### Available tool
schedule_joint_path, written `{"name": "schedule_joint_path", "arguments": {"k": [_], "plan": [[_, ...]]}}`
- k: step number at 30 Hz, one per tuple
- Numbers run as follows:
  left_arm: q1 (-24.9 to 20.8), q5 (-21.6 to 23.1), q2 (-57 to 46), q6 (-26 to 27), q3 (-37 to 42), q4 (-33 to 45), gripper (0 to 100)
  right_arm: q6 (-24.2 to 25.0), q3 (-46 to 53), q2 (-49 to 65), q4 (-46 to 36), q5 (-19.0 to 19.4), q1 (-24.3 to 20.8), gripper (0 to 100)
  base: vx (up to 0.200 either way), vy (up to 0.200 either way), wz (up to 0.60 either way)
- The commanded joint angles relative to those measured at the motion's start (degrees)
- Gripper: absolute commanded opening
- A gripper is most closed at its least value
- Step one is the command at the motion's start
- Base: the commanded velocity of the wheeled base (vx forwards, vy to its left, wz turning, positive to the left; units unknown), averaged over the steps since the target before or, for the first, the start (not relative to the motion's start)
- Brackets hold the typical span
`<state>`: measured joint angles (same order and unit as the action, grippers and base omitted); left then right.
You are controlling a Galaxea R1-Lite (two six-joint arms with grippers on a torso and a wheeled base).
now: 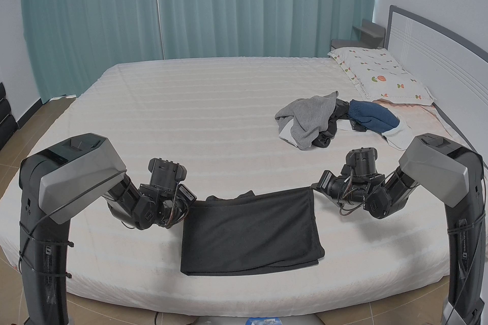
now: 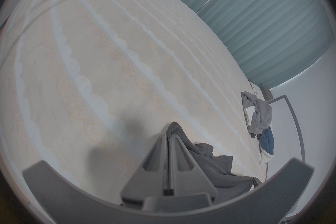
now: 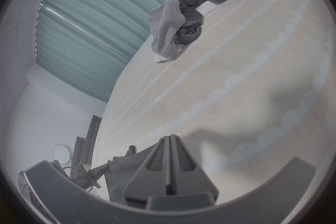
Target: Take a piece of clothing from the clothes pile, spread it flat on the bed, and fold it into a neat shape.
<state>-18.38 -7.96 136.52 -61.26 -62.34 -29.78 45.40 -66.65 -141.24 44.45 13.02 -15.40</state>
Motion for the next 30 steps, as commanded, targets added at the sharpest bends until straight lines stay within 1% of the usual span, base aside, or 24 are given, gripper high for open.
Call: {"name": "schedule_joint_path", "arguments": {"k": [1, 7, 8, 10, 11, 17, 20, 21, 24, 25, 26, 28, 29, 30], "plan": [[0.1, 0.0, 0.0, 0.0, 0.0, 0.0, 0, -0.1, -0.1, -0.4, 0.2, 0.1, 0.6, 0, 0.000, 0.000, 0.00], [-0.2, 0.0, 0.0, 0.3, 0.2, 0.1, 0, -0.2, -0.4, -1.1, 0.3, 0.2, 0.2, 0, 0.000, 0.000, 0.00], [-0.3, 0.0, -0.1, 0.3, 0.3, 0.2, 100, -0.2, -0.4, -1.3, 0.2, 0.1, -0.2, 0, 0.000, 0.000, 0.00], [-0.4, 0.1, -0.3, 0.3, 0.6, 0.2, 100, -0.3, -0.4, -1.4, 0.2, 0.2, -0.4, 0, 0.000, 0.000, 0.00], [-0.4, 0.1, -0.3, 0.2, 0.6, 0.2, 100, -0.3, -0.5, -1.5, 0.2, 0.1, -0.5, 100, 0.000, 0.000, 0.00], [-0.4, 0.1, -0.5, 0.0, 0.9, 0.2, 100, 0.0, 0.3, -0.2, 0.3, 0.1, -0.5, 100, 0.000, 0.000, 0.00], [0.1, 0.4, -2.0, -0.1, 2.2, 0.2, 100, 0.1, 3.1, 3.3, 0.3, 0.3, -0.3, 100, 0.000, 0.000, 0.00], [0.4, 0.9, -3.6, -0.3, 3.5, 0.2, 100, 0.3, 6.3, 5.9, 0.4, 0.7, -0.3, 100, 0.000, 0.000, 0.00], [0.9, 2.1, -5.7, -0.3, 6.0, 0.0, 100, 0.1, 11.6, 9.1, 0.4, 1.8, -0.5, 100, 0.000, 0.000, 0.00], [1.2, 3.4, -7.5, -0.3, 8.1, -0.1, 100, -0.4, 16.2, 10.8, 1.2, 3.9, -0.8, 100, 0.000, 0.000, 0.00], [1.3, 4.3, -8.6, -0.3, 9.6, -0.4, 100, -0.7, 19.2, 12.0, 2.2, 5.0, -0.9, 100, 0.000, 0.000, 0.00], [1.7, 5.4, -10.2, -0.4, 11.8, -0.5, 100, -0.9, 24.4, 14.2, 4.9, 6.2, -1.3, 100, 0.000, 0.000, 0.00], [1.7, 5.4, -10.2, -0.4, 11.8, -0.5, 100, -0.9, 24.4, 14.2, 4.9, 6.2, -1.3, 100, 0.000, 0.000, 0.00], [1.7, 6.1, -11.8, -1.1, 14.0, -0.5, 100, -1.0, 29.6, 16.2, 7.2, 6.4, -2.4, 100, 0.000, 0.000, 0.00]]}}
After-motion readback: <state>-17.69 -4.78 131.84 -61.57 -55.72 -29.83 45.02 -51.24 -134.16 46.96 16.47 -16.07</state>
